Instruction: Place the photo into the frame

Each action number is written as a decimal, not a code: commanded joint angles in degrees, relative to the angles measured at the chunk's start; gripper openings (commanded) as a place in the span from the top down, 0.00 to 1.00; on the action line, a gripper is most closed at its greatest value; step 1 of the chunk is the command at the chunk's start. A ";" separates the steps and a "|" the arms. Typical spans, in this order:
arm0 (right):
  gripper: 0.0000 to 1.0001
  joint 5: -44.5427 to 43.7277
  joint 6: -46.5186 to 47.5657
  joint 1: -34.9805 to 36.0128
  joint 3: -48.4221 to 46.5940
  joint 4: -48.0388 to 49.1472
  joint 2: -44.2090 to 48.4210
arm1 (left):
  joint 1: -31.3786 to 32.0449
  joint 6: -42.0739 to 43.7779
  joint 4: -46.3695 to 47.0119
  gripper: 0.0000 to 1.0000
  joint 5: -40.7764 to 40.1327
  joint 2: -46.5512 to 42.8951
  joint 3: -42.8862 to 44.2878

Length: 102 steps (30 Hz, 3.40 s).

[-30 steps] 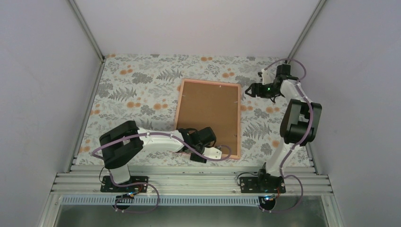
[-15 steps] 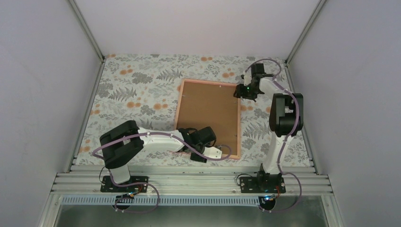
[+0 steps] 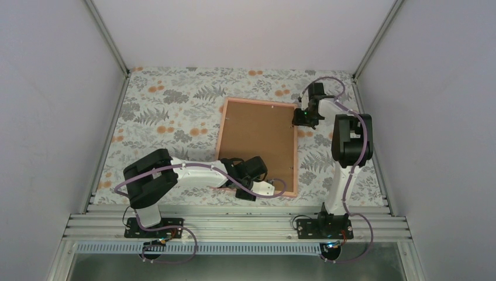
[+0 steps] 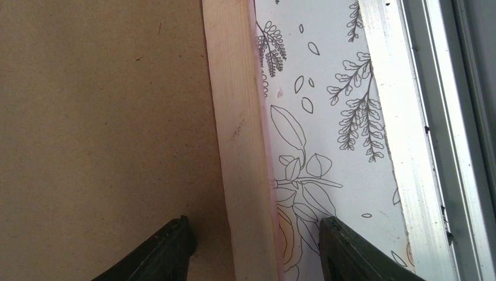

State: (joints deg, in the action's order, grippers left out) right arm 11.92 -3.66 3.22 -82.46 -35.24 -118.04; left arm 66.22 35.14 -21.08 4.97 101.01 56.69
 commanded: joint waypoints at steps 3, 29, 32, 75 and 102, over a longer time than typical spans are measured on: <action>0.56 -1.65 1.13 1.23 2.47 0.99 -0.18 | -0.69 -0.86 0.35 0.44 -0.31 2.65 0.17; 0.66 -1.77 0.72 1.72 6.12 0.83 3.91 | -1.09 -0.81 0.24 0.45 -0.25 3.29 0.45; 0.67 -1.86 0.59 1.75 6.57 1.17 4.21 | -1.09 -0.77 0.13 0.45 -0.23 3.23 0.44; 0.01 48.70 5.45 -16.79 24.02 3.99 14.79 | -7.96 -6.92 -1.28 0.98 11.19 -4.91 8.58; 0.52 74.99 -5.85 -11.85 24.21 12.35 -3.11 | -8.30 -5.50 -1.73 0.98 17.60 -5.15 9.38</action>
State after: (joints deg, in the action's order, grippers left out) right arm 81.97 -9.45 -8.69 -56.82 -22.94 -119.37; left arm 57.60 27.68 -25.87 19.59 97.12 63.92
